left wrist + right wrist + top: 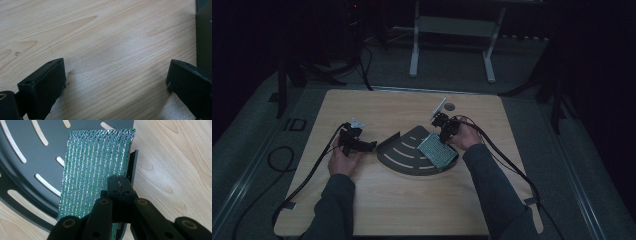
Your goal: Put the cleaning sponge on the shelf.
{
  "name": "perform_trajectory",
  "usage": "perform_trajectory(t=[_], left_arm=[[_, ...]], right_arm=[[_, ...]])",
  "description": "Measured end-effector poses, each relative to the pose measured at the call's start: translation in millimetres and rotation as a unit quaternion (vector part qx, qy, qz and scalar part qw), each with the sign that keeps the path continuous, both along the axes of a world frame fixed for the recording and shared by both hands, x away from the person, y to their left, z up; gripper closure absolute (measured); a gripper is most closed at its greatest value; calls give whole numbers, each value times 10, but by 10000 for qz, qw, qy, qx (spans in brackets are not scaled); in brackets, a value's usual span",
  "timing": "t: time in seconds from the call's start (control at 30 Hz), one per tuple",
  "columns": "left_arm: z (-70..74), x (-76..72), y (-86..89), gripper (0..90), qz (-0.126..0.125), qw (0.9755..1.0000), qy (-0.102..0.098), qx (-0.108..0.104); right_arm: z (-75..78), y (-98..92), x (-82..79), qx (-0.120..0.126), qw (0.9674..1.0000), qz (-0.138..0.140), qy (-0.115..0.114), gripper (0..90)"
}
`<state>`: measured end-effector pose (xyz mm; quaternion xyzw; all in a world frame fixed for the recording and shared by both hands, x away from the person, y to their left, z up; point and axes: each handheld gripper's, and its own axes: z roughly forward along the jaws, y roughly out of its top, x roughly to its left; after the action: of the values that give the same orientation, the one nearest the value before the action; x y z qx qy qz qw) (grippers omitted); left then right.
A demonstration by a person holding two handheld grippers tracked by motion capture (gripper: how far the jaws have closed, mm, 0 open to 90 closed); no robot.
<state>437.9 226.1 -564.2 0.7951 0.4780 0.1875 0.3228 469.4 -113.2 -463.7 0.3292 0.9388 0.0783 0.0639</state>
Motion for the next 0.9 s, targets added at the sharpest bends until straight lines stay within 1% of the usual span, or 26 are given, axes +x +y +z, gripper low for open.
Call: perform_trajectory(t=[0.13,0.27,0.4,0.47,0.57,0.63,0.7,0.8,0.83,0.9], left_arm=[[0,0,0,31,0,10000,0,-1],[0,0,0,31,-1,10000,0,-1],[0,0,0,31,0,10000,0,-1],[0,0,0,31,-1,10000,1,0],[0,0,0,31,-1,10000,0,0],[0,0,0,31,-1,10000,0,0],[0,0,0,31,-1,10000,1,-1],[0,0,0,31,-1,10000,0,-1],[0,0,0,31,0,10000,-1,-2],[0,0,0,31,1,10000,-2,-4]], right_arm=[[-8,7,-2,7,10000,4,-14,894],[-18,10,-5,-45,10000,20,-30,895],[-3,1,-7,-24,10000,18,-81,866],[15,-7,-14,-12,9999,10,-100,834],[50,-27,-32,51,9998,-23,-168,762],[77,-61,-41,152,9997,-53,-201,714],[96,-106,-49,203,9995,-87,-238,667],[124,-184,-66,339,9989,-196,-247,614],[135,-210,-74,366,9986,-237,-292,602],[159,-276,-91,529,9976,-304,-324,570]])
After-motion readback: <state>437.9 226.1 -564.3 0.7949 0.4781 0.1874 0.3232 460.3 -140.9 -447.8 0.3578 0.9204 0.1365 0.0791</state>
